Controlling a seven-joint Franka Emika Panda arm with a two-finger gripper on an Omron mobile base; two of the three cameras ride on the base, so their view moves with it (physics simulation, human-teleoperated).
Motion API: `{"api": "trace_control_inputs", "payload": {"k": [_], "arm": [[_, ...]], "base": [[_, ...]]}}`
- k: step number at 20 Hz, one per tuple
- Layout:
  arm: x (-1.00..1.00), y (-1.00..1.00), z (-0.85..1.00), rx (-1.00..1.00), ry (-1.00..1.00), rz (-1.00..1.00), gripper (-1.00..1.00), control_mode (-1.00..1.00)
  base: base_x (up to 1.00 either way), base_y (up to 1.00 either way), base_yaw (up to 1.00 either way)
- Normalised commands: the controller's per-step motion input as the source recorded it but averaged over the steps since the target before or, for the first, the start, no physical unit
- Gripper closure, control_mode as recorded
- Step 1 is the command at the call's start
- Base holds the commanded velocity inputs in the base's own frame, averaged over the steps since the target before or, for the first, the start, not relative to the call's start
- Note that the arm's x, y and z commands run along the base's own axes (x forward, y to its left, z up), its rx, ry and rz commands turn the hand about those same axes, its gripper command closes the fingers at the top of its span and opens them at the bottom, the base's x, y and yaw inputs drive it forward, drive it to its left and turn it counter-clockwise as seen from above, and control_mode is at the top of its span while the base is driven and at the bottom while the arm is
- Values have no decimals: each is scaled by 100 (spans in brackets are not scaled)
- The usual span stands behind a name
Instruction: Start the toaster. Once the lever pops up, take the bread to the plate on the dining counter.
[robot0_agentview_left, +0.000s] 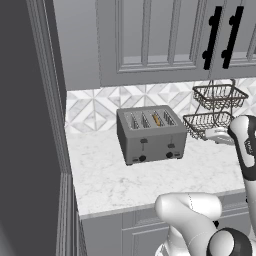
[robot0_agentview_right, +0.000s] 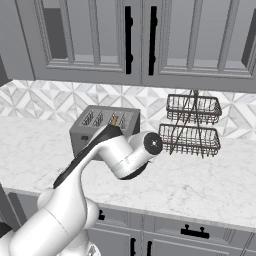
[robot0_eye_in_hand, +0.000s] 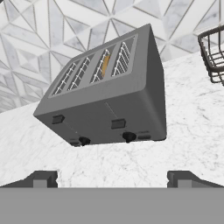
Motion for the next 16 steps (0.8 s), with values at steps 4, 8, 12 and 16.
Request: {"api": "trace_control_inputs", "payload": {"k": [4,8,12,16], "arm": [[0,0,0,0,0,0,-100,-100],[0,0,0,0,0,0,-100,-100],[0,0,0,0,0,0,-100,-100],[0,0,0,0,0,0,-100,-100]], "base": [[0,0,0],[0,0,0],[0,0,0],[0,0,0]]}}
